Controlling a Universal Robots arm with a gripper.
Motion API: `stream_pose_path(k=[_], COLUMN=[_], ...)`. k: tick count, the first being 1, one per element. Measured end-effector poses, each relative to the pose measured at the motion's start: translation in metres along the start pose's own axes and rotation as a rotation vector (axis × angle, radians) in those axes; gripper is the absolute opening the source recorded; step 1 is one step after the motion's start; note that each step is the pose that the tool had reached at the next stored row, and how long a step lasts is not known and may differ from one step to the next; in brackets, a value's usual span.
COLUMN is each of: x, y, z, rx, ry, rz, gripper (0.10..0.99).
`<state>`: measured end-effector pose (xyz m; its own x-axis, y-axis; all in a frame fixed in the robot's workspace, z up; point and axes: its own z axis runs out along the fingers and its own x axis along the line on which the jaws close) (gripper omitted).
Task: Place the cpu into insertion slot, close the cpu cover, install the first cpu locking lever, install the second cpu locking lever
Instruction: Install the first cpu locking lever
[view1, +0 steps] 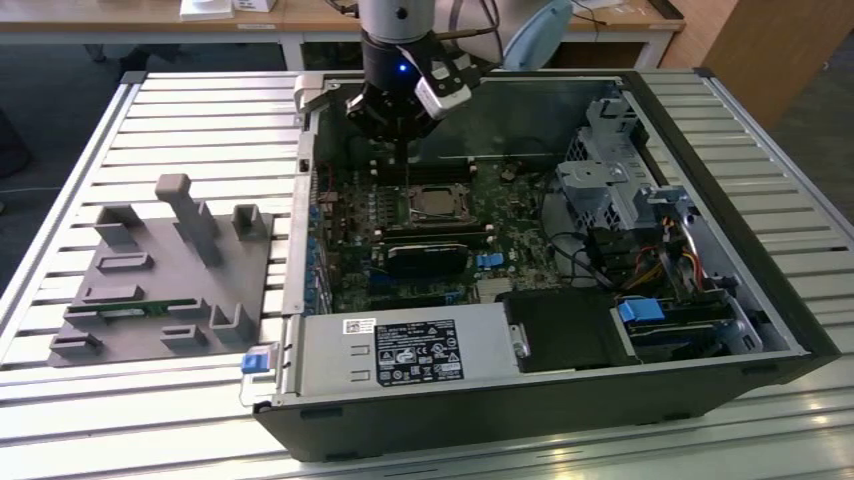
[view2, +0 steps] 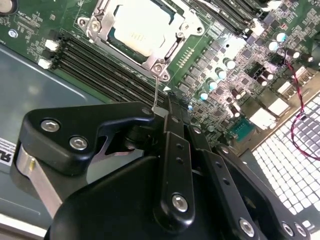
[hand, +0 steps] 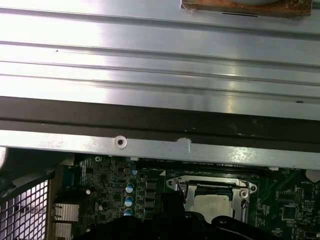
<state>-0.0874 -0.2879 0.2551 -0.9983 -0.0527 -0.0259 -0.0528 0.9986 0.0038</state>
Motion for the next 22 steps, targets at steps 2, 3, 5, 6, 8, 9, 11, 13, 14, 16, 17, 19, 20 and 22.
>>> stream_pose_path(k=[2,3,5,6,8,9,11,13,14,16,17,19,20,22], x=[-0.0018,-0.0034,-0.0078,-0.0107,-0.0180,-0.0226,-0.0315,-0.0374,-0.0378,-0.0381,-0.0383,-0.0387,-0.0390,-0.0397], y=[-0.0001,-0.0002,-0.0004,-0.0006,-0.0010,-0.0012,-0.0017,-0.0021,-0.0021,-0.0021,-0.0020,-0.0021,-0.0021,-0.0018], z=[0.0002,0.0003,0.0005,0.0007,0.0011,0.0014,0.0020,0.0027,0.0030,0.0043,0.0055,0.0078,0.0092,0.0119], rx=[0.000,0.000,0.000,0.000,0.000,0.000,0.000,-0.003,-0.015,-0.034,-0.037,-0.036,-0.035,-0.033], ry=[-0.0001,-0.0001,0.0003,0.0008,0.0028,0.0042,0.0075,0.0113,0.0108,0.0097,0.0093,0.0096,0.0096,0.0097], rz=[0.000,0.000,0.000,0.000,0.000,0.000,0.000,0.000,0.000,0.001,0.001,0.001,0.001,0.001], gripper=[0.106,0.106,0.106,0.106,0.106,0.106,0.106,0.106,0.106,0.106,0.106,0.106,0.106,0.106])
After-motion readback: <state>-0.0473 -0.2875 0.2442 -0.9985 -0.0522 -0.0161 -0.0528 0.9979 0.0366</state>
